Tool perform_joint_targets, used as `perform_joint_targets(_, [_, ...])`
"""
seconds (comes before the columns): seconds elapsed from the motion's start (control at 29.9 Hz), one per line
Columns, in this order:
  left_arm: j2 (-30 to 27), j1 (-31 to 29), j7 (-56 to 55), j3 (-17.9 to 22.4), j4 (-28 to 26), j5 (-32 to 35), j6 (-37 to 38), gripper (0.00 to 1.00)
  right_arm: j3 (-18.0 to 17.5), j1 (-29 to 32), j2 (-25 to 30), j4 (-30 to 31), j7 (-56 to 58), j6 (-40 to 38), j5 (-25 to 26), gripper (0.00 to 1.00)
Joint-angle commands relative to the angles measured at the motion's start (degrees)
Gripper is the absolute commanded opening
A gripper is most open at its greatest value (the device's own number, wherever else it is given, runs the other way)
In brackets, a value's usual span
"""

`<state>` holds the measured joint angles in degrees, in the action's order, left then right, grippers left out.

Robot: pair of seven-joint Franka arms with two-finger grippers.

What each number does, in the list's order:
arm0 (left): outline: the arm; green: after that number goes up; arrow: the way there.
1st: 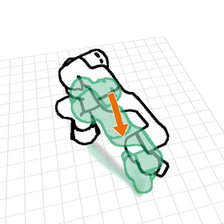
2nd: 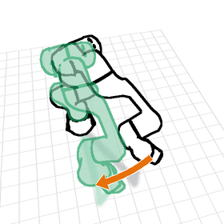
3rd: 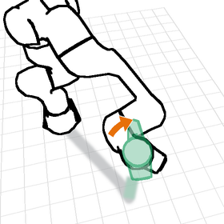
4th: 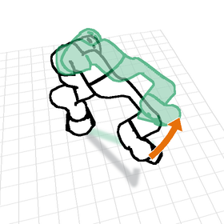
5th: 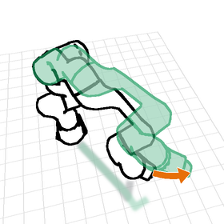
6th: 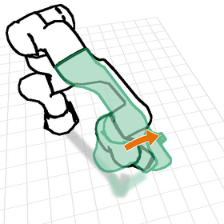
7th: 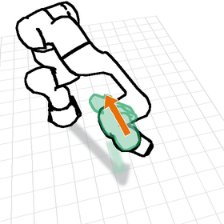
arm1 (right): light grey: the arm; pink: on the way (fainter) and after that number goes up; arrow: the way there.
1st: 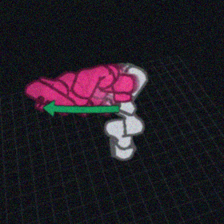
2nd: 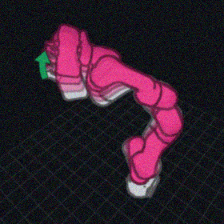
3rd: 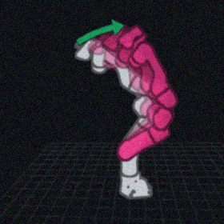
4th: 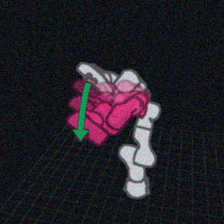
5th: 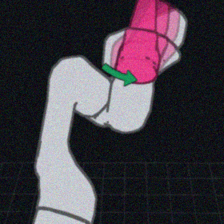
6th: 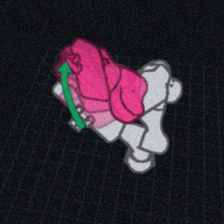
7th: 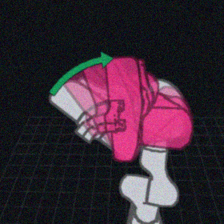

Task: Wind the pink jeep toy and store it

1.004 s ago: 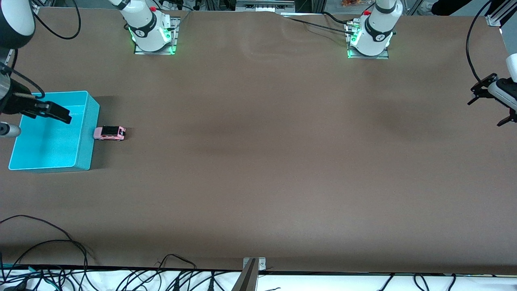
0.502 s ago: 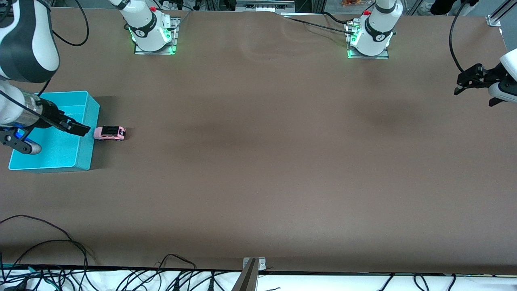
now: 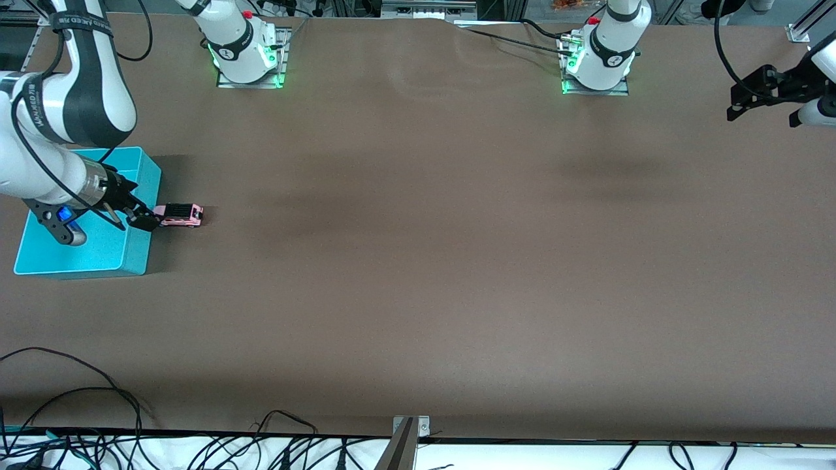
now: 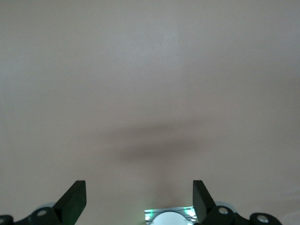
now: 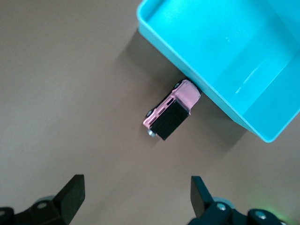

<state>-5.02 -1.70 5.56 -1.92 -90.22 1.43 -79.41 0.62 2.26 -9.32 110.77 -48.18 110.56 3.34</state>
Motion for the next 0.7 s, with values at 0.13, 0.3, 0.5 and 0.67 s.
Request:
perform_joint_targets(0.13, [2.0,0.6,-7.5,-3.1,4.0,1.0,2.0,1.0,2.3,0.2,6.8,19.4,-11.0,19.1,0.0,1.0])
perform_joint_targets(0.3, [4.2,3.2,-7.6,-1.4,7.2,1.2,3.8,1.0,3.9,0.2,6.2,25.2,-15.7,28.6,0.0,1.0])
perform_joint_targets(0.5, [6.5,4.4,-7.7,-0.4,10.0,1.2,5.1,1.0,5.1,0.2,1.9,26.3,-21.3,36.7,0.0,1.0])
perform_joint_targets(0.67, [6.5,4.3,-7.5,-0.5,10.1,1.2,5.1,1.0,5.5,0.2,-2.5,26.3,-21.7,43.1,0.0,1.0])
